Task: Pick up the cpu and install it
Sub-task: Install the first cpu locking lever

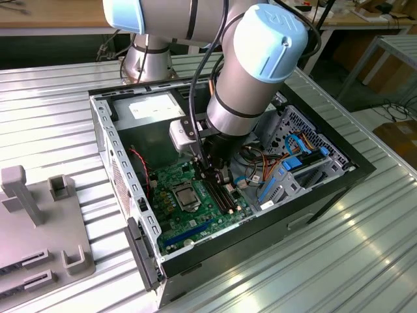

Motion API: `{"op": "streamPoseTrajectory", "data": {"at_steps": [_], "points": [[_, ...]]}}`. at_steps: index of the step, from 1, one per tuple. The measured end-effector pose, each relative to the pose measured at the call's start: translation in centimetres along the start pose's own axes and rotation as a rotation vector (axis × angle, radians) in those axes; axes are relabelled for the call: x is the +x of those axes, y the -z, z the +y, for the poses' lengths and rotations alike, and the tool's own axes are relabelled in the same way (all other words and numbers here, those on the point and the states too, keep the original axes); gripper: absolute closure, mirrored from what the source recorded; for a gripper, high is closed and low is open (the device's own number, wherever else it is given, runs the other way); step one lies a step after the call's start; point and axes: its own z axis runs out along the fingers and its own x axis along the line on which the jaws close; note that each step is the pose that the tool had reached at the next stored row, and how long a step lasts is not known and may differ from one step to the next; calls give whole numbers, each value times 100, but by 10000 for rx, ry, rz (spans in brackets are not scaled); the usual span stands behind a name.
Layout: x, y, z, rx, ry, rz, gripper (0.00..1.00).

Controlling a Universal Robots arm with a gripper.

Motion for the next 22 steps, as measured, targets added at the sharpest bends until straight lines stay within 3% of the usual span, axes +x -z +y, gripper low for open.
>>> {"op": "streamPoseTrajectory", "data": {"at_steps": [8,18,22], "points": [[35,-98,-3,-5,-1,62,89],[126,-135,-5,-1,-4,161,89],[158,-152,-6,0,-6,239,89]]}}
